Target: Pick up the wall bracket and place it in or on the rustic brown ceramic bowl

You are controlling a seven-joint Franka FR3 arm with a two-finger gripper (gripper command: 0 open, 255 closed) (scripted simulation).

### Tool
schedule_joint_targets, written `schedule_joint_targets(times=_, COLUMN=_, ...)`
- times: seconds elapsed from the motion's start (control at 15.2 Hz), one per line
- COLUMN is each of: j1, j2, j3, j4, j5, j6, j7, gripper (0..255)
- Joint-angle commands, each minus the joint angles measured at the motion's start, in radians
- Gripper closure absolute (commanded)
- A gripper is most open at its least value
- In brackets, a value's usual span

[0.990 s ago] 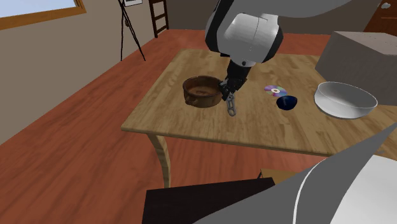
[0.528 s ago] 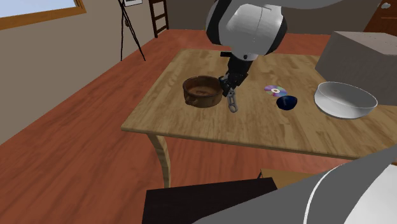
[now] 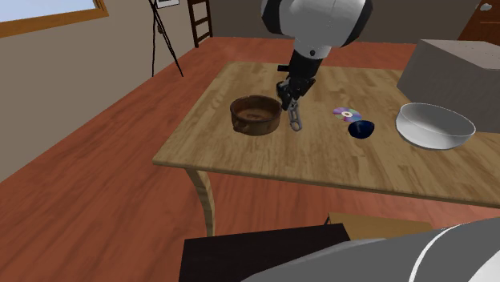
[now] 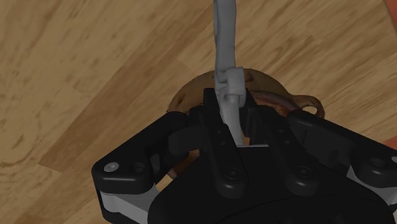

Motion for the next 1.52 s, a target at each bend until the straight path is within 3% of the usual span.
schedule_joint_targets(times=0.0, j1=-0.001, j2=-0.011, j3=0.005, j4=0.020, j5=-0.006, j6=-0.030, j7=0.009, gripper=255)
schedule_joint_targets(times=0.99, j1=-0.002, j2=-0.044, j3=0.025, j4=0.185, j5=-0.024, j6=-0.223, j7=0.050, gripper=255)
schedule_joint_targets(times=1.45, j1=0.064, j2=0.141, j3=0.075, j4=0.366, j5=0.045, j6=-0.219, j7=0.134, gripper=255)
